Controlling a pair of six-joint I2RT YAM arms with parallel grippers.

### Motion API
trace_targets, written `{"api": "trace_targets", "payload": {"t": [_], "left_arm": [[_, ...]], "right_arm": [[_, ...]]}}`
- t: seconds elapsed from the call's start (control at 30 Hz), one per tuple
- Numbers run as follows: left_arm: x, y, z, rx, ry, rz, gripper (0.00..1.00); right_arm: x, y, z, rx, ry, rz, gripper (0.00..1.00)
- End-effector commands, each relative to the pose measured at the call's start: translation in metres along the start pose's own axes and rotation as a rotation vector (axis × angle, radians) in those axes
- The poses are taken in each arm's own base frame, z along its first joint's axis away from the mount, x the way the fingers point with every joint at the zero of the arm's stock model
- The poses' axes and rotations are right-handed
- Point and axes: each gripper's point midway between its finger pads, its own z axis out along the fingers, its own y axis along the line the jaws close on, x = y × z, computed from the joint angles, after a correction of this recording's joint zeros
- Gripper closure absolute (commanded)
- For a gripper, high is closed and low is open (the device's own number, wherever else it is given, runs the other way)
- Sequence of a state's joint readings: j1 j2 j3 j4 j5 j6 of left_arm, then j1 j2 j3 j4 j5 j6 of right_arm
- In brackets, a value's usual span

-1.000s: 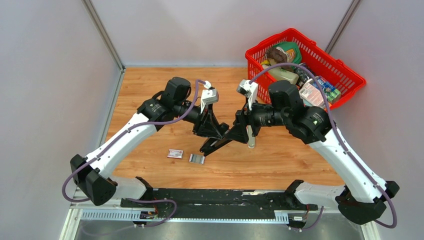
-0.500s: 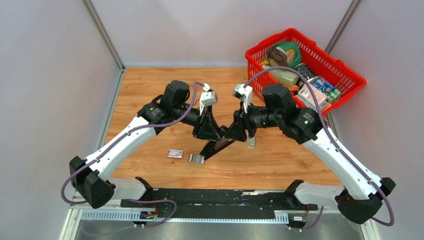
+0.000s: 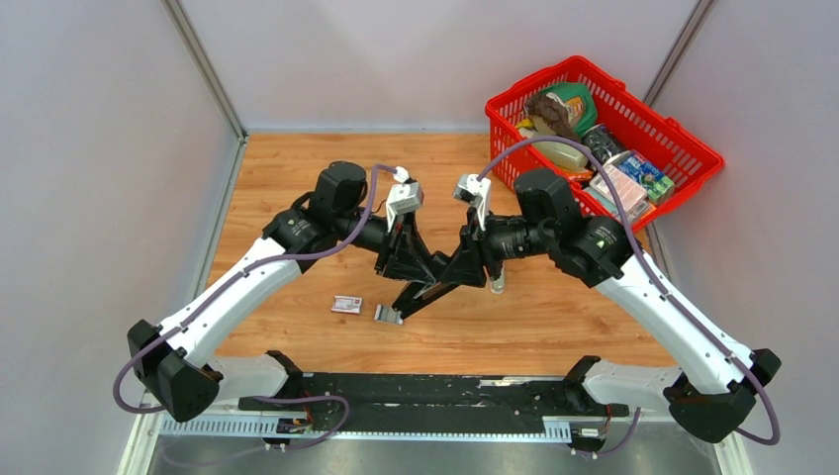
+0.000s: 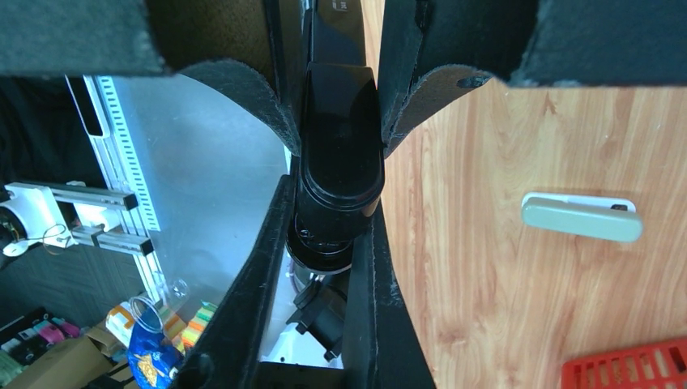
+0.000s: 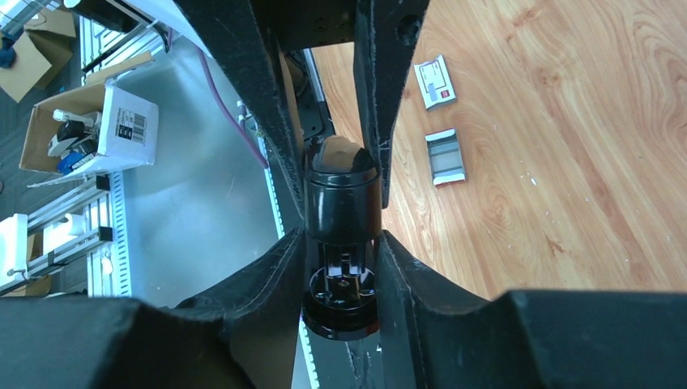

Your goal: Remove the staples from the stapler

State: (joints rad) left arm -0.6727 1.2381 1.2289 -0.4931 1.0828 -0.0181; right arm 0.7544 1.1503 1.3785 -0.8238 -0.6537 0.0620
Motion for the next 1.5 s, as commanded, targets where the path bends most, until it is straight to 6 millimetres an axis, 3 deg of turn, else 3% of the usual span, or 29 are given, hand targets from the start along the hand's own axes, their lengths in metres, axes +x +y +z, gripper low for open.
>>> {"api": "trace_targets", "payload": {"t": [0.0, 0.17, 0.27, 0.6, 0.83, 1.47], "left_arm": [[-0.022, -0.028, -0.008, 0.077, -0.069, 0.116, 1.00], [-0.022, -0.031, -0.008, 0.090, -0.074, 0.118, 1.00], [-0.023, -0.033, -0.009, 0.090, -0.079, 0.129, 1.00], [-0.042, -0.038, -0.021, -0.027, -0.193, 0.244, 1.00], [-0.049, -0.054, -0.029, -0.017, -0.248, 0.326, 1.00], [-0.057, -0.060, -0.036, -0.055, -0.296, 0.375, 1.00]], "right_arm": [[-0.004, 0.010, 0.001, -0.042, -0.021, -0.028, 0.63], [-0.001, 0.008, 0.003, -0.026, -0.018, -0.029, 0.90], [0.002, 0.005, 0.004, -0.010, -0.026, -0.020, 1.00], [0.047, 0.006, 0.011, -0.031, -0.046, 0.033, 1.00], [0.061, 0.013, 0.013, -0.082, -0.070, 0.053, 1.00], [0.104, 0.016, 0.024, -0.134, -0.055, 0.152, 1.00]]}}
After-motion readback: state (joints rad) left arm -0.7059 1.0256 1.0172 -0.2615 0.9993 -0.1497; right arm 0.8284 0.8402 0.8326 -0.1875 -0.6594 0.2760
